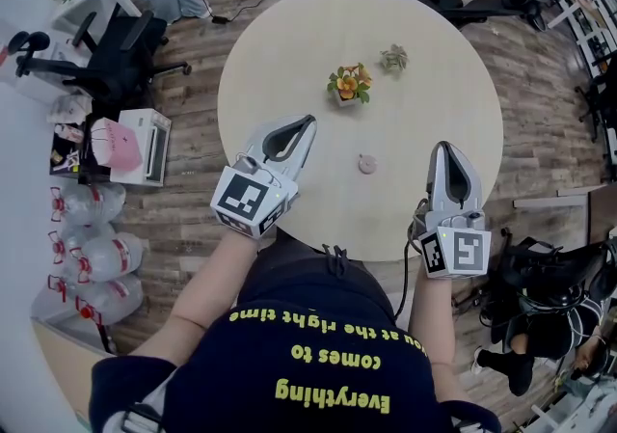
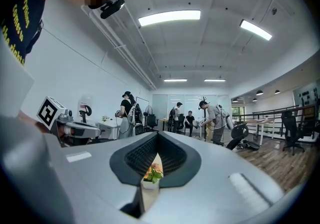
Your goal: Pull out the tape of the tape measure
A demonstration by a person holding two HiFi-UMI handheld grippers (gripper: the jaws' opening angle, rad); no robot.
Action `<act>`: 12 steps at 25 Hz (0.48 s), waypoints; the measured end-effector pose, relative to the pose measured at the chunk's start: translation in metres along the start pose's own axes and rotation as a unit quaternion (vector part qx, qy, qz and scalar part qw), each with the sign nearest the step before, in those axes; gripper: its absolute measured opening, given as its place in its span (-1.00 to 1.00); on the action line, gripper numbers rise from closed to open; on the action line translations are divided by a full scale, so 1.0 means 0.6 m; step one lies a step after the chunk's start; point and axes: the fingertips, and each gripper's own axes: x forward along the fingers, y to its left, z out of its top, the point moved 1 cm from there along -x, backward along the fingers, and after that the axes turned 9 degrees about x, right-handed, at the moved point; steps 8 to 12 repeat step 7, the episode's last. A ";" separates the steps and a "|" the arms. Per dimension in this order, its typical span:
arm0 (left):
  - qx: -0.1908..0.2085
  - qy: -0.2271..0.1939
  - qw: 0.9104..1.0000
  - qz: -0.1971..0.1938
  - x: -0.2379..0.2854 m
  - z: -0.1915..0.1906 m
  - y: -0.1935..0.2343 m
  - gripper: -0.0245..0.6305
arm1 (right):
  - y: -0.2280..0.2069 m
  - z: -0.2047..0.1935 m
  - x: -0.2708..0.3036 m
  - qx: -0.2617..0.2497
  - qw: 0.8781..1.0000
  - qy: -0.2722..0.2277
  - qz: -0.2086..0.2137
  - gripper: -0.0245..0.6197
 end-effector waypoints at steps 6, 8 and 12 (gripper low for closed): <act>0.001 0.001 1.000 0.005 0.000 0.000 -0.009 -0.92 | -0.010 0.001 -0.010 0.005 1.000 -0.007 -0.006 -0.89; 0.001 0.001 1.000 0.005 0.000 0.001 -0.011 -0.92 | -0.012 0.002 -0.012 0.007 1.000 -0.008 -0.006 -0.89; 0.001 0.001 1.000 0.005 0.000 0.001 -0.011 -0.92 | -0.012 0.002 -0.012 0.007 1.000 -0.008 -0.006 -0.89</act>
